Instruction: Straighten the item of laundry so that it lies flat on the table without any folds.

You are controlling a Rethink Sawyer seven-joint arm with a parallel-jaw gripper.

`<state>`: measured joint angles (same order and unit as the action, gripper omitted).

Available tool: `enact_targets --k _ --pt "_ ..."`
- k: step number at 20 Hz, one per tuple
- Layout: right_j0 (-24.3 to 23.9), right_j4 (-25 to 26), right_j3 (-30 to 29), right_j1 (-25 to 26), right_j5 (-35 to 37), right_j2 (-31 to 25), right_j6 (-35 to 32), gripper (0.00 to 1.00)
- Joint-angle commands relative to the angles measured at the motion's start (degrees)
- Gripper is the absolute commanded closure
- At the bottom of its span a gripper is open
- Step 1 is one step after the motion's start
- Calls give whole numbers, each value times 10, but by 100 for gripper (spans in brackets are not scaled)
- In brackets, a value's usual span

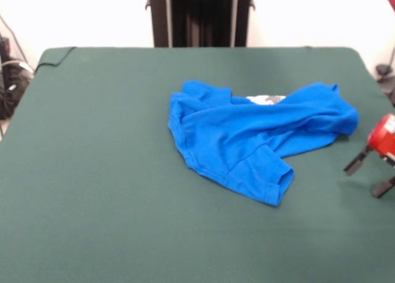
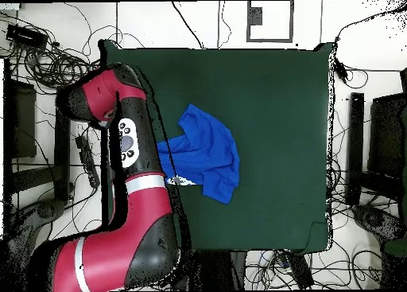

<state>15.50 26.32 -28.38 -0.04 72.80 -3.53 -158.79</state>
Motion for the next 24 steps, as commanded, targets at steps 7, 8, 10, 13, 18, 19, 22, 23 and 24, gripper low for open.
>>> enact_targets --k 7,8,10,13,18,19,22,23,24 --pt "17 -23 -132 -50 1 42 -130 0" --pt "23 -15 -143 -63 -3 56 -135 0" --pt "29 -9 -158 -77 -9 72 -139 0" --pt "29 -6 -170 -89 -17 87 -129 0" --pt "27 -25 -176 -129 13 91 -89 0" --pt "26 -28 -177 -133 13 90 -84 0" --pt "11 -30 -179 -130 -1 85 -65 0" --pt "7 -28 -179 -126 -9 85 -63 0" --pt "1 -22 -180 -115 -29 85 -61 0"
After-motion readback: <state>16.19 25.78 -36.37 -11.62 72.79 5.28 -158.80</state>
